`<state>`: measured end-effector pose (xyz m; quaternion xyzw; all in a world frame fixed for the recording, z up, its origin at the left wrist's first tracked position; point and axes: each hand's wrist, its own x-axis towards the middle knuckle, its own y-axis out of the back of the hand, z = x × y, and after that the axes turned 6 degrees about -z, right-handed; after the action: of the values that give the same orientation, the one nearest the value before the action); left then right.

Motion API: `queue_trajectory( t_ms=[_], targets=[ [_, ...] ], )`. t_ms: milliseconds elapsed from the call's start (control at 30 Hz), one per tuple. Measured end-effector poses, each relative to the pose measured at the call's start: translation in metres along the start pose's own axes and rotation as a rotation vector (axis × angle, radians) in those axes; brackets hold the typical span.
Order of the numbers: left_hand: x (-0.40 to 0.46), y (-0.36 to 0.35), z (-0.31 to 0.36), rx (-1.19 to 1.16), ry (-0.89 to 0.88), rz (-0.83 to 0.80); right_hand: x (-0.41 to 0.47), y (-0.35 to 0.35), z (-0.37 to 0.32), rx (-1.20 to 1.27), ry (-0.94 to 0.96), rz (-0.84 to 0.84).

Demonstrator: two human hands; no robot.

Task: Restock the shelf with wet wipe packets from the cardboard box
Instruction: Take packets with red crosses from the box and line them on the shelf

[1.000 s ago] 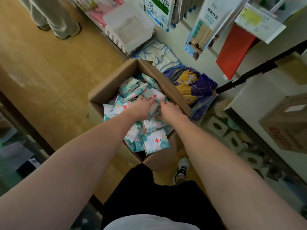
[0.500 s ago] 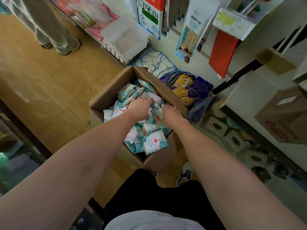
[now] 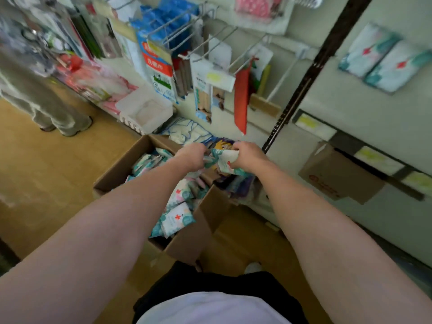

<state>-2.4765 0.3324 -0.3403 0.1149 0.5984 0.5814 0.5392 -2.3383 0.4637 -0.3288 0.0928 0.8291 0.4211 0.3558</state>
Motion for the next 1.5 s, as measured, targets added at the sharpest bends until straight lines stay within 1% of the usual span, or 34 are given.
queue_trajectory(
  t_ms=[100, 200, 333, 500, 567, 633, 800, 933, 1067, 1233, 1400, 1500],
  targets=[
    [0.002, 0.023, 0.040, -0.041, -0.032, 0.061, -0.022, 0.038, 0.024, 0.089, 0.010, 0.128],
    [0.002, 0.045, 0.084, -0.047, -0.083, 0.135, -0.044, 0.072, 0.048, 0.156, 0.037, 0.218],
    [0.003, 0.076, 0.139, -0.043, -0.109, 0.209, -0.069, 0.116, 0.077, 0.206, 0.062, 0.356],
    [0.002, 0.110, 0.197, -0.071, -0.134, 0.335, -0.100, 0.161, 0.115, 0.347, 0.092, 0.488],
    [0.000, 0.124, 0.220, -0.077, -0.165, 0.372, -0.113, 0.173, 0.132, 0.436, 0.097, 0.515],
    [-0.003, 0.134, 0.244, -0.068, -0.198, 0.403, -0.124, 0.183, 0.147, 0.473, 0.109, 0.532],
    [-0.004, 0.146, 0.307, -0.078, -0.257, 0.398, -0.154, 0.204, 0.181, 0.484, 0.115, 0.591],
    [0.004, 0.137, 0.346, -0.113, -0.286, 0.417, -0.172, 0.216, 0.217, 0.485, 0.059, 0.654],
    [0.007, 0.127, 0.380, -0.162, -0.336, 0.409, -0.188, 0.224, 0.248, 0.496, 0.001, 0.669],
    [0.018, 0.120, 0.407, -0.179, -0.377, 0.356, -0.194, 0.229, 0.272, 0.438, -0.063, 0.670],
    [0.040, 0.113, 0.418, -0.092, -0.432, 0.284, -0.185, 0.230, 0.290, 0.273, -0.126, 0.611],
    [0.061, 0.114, 0.420, -0.080, -0.462, 0.256, -0.176, 0.232, 0.299, 0.190, -0.152, 0.592]
  ],
)
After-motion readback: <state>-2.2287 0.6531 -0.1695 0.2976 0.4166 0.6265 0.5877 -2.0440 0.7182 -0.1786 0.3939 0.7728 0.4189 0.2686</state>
